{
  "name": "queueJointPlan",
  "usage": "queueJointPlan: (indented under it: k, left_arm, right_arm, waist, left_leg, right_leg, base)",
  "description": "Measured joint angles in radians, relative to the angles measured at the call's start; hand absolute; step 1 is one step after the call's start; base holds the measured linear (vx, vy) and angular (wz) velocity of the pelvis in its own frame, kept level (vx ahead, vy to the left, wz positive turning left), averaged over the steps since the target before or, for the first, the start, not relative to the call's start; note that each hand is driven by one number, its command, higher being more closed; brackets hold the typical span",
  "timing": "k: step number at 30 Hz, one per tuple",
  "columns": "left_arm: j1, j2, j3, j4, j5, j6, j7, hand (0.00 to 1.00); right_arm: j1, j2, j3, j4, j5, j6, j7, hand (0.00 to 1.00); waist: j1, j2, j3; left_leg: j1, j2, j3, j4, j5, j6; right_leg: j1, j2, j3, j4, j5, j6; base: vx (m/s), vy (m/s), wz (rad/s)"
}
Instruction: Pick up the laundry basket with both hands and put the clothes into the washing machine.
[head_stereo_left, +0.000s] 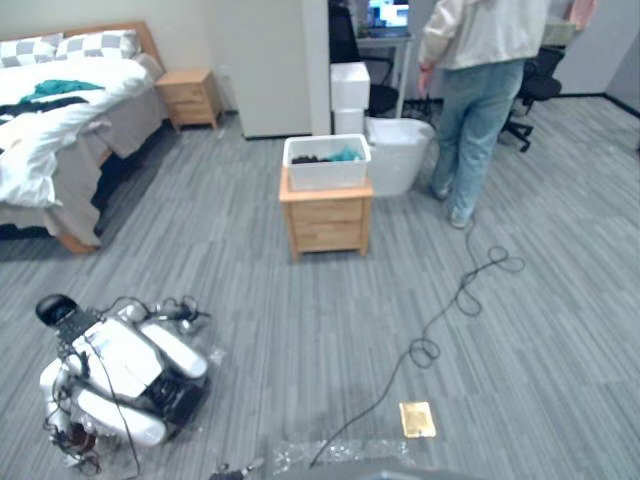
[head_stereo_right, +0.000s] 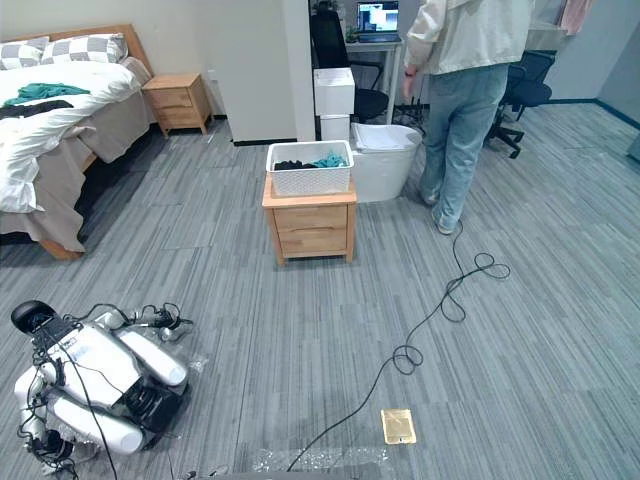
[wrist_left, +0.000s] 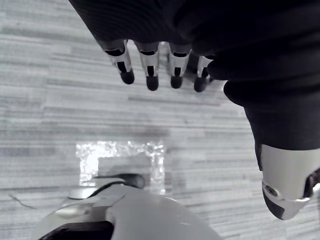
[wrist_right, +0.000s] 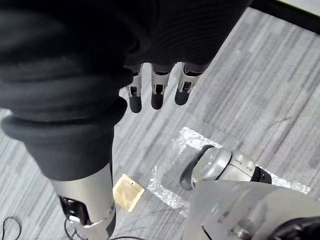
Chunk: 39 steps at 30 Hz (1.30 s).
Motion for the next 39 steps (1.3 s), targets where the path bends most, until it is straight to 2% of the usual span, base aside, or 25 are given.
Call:
queueJointPlan:
  k: [4, 17, 35, 39]
  left_arm:
    - [-0.021, -0.002, 0.007, 0.021, -0.001, -0.003, -0.001, 0.0]
    - [-0.054, -0.006, -0.002, 0.031, -0.001, -0.003, -0.005, 0.0]
    - [-0.055, -0.004, -0.003, 0.032, 0.001, -0.003, -0.021, 0.0]
    - [-0.061, 0.007, -0.003, 0.032, 0.0, -0.003, -0.02, 0.0]
  right_arm:
    - [-0.027, 0.005, -0.03, 0.0, 0.0, -0.003, 0.002, 0.0]
    - [-0.058, 0.025, -0.034, 0.0, 0.0, -0.003, 0.005, 0.0]
    - [-0.055, 0.033, -0.033, 0.0, -0.001, -0.004, 0.007, 0.0]
    - [-0.066, 0.031, -0.034, -0.001, 0.0, -0.004, 0.007, 0.0]
  waist:
    - [-0.014, -0.001, 0.001]
    - [-0.013, -0.005, 0.035]
    - [-0.012, -0.015, 0.043]
    - [-0.009, -0.018, 0.047]
  left_leg:
    - [0.025, 0.0, 0.001, -0.027, 0.001, 0.001]
    - [0.063, 0.004, 0.013, -0.054, 0.0, 0.0]
    - [0.065, 0.003, 0.01, -0.062, 0.0, 0.001]
    - [0.048, 0.004, 0.037, -0.065, 0.0, 0.001]
  right_leg:
    - [0.027, 0.001, 0.0, -0.029, 0.003, -0.001]
    - [0.069, 0.004, 0.005, -0.056, 0.002, 0.0]
    - [0.068, 0.003, 0.0, -0.057, -0.002, 0.007]
    - [0.03, 0.005, 0.028, -0.043, -0.002, 0.007]
  base:
    - [0.09, -0.005, 0.0]
    - [0.03, -0.013, -0.01]
    - [-0.01, -0.009, 0.0]
    - [-0.03, -0.013, -0.17]
